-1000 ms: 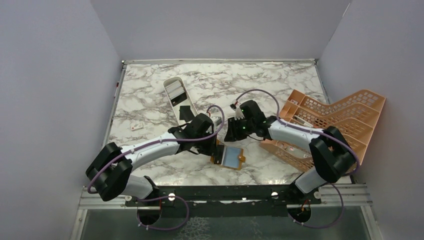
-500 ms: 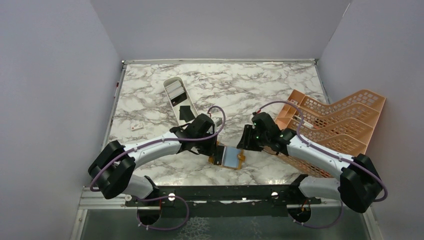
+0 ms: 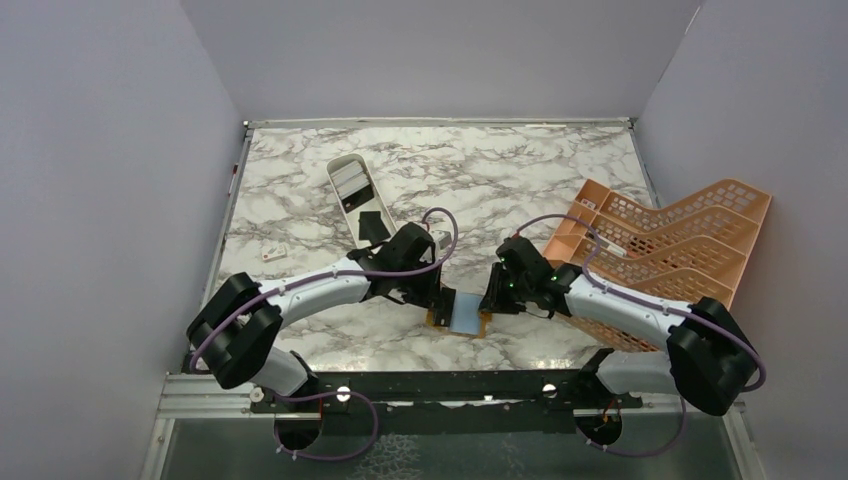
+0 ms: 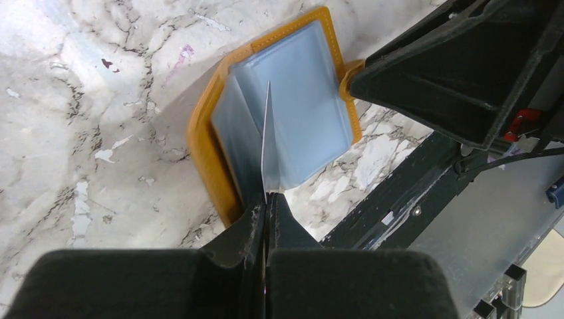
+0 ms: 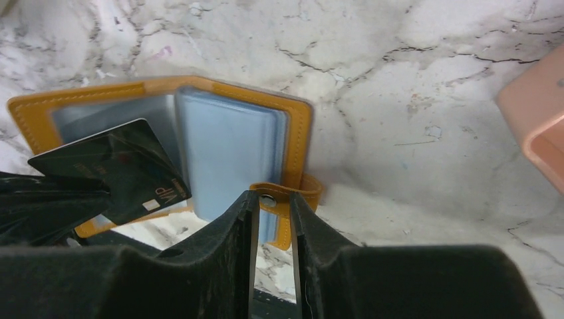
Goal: Put the credit cards into the card holder
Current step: Insert the credit card into the card holder.
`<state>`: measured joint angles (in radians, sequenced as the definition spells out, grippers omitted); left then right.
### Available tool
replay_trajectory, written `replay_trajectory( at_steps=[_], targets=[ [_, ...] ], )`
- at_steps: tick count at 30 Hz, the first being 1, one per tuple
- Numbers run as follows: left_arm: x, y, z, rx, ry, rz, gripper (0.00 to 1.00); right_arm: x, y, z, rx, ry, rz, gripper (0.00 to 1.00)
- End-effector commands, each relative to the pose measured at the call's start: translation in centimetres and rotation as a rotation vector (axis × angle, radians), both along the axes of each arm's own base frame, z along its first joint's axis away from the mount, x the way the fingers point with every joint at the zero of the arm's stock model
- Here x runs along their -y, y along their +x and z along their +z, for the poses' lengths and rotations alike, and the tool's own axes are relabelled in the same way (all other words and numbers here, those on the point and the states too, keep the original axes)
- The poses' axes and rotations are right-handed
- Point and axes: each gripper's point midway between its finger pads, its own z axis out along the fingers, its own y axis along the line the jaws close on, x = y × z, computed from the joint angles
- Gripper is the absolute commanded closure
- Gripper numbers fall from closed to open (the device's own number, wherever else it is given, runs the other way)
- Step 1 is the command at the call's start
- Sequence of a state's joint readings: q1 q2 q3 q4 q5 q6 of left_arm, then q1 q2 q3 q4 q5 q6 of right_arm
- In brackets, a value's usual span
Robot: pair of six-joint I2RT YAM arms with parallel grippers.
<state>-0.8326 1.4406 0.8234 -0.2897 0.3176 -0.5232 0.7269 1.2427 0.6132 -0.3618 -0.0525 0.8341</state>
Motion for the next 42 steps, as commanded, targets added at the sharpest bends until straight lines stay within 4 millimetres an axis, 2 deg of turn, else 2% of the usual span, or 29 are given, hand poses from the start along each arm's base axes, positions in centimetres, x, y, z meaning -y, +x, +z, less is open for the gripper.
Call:
replay_trajectory(
  at_steps=[1, 14, 27, 42],
  targets=[
    [1.1, 0.0, 0.0, -0.019, -0.034, -0.026, 1.0, 0.9, 0.5, -1.3, 0.034, -0.068, 0.009, 0.72],
    [0.1, -0.3, -1.3, -0.08, -0.041, 0.046, 1.0, 1.9, 0.1, -2.7, 0.039, -0.109, 0.02, 0.73],
    [0.6, 0.6, 0.6, -0.13, -0.201, 0.176, 1.0, 1.8, -0.9, -3.4, 0.034, -0.067, 0.038, 0.73],
    [0.3, 0.9, 1.6, -0.116, -0.203, 0.203, 1.0, 1.9, -1.3, -3.7, 0.035, -0.051, 0.05, 0.73]
  ],
)
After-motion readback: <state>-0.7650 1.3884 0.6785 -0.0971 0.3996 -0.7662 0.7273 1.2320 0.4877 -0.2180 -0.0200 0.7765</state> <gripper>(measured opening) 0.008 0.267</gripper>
